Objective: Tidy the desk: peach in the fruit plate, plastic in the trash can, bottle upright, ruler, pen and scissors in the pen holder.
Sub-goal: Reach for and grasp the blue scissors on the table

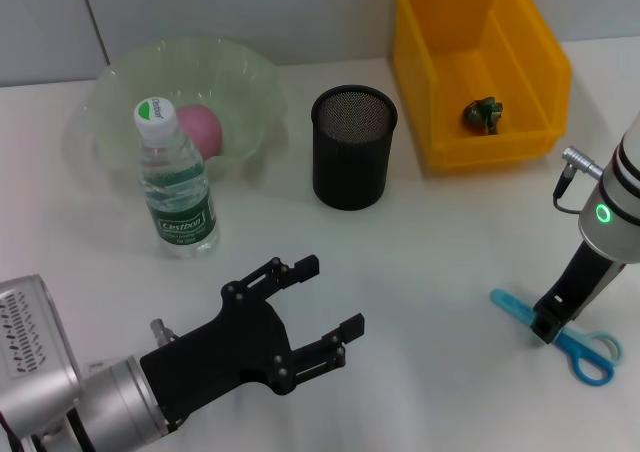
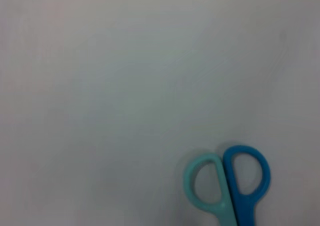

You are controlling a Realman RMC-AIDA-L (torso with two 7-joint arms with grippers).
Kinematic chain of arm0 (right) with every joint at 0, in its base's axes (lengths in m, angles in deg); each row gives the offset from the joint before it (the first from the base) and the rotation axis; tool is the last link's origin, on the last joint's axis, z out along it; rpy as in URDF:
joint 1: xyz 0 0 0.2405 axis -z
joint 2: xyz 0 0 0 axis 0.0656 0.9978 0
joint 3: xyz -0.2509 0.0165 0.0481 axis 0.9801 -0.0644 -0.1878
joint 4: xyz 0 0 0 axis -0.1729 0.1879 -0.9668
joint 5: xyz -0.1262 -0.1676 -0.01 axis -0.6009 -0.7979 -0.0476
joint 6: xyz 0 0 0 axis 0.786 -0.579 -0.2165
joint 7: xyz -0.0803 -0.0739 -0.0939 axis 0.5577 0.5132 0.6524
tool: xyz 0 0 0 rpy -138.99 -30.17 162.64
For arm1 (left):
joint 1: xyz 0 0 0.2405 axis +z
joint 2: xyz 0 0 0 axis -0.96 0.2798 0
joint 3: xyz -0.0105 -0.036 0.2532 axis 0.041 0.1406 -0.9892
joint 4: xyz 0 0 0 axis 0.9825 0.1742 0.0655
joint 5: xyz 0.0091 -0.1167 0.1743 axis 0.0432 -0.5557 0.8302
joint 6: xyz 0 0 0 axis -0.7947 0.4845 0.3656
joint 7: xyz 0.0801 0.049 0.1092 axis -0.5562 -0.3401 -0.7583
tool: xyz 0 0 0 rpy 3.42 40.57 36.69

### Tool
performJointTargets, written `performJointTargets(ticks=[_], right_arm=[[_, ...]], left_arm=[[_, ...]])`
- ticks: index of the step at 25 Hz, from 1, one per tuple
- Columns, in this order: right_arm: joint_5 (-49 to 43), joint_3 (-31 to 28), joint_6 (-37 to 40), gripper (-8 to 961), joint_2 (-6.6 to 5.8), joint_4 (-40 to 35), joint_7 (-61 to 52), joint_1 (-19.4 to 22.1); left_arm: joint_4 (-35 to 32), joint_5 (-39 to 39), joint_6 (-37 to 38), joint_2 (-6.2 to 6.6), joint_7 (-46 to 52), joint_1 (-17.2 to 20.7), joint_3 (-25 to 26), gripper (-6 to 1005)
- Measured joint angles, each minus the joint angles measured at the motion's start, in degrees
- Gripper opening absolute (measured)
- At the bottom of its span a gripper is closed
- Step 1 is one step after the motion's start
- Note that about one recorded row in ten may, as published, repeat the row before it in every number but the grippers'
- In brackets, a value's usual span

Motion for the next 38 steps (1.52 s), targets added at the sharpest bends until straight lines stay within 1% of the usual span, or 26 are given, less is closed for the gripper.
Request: performJointTargets(ticks=[12, 26, 31, 37, 38], right_arm=[[-0.11, 0.37, -0.8, 405, -0.07, 2.15, -0.77, -1.28], [-0.32, 2.53, -0.82, 398, 0.25, 1.2, -3.21, -1.17], [-0.46, 2.94, -0.82, 231, 0.28, 0.73, -3.51, -1.11], [-0.15, 2.75, -0.46, 194, 0.28, 0.36, -5.2, -0.78], [-0.03, 2.8, -0.39, 166, 0.26, 0.25, -5.69, -0.69]], left_arm=[[0.01, 0.0, 0.04, -0.01, 0.1, 0.15, 0.03, 797], [0.09, 0.0, 0.16, 0.12, -0.16, 0.61, -0.12, 797], [0.09, 0.0, 0.16, 0.12, -0.11, 0.62, -0.12, 797], [0.15, 0.0, 0.16, 0.11, -0.08, 0.59, -0.11, 797], [0.15, 0.0, 0.16, 0.1, -0.09, 0.59, -0.12, 797]])
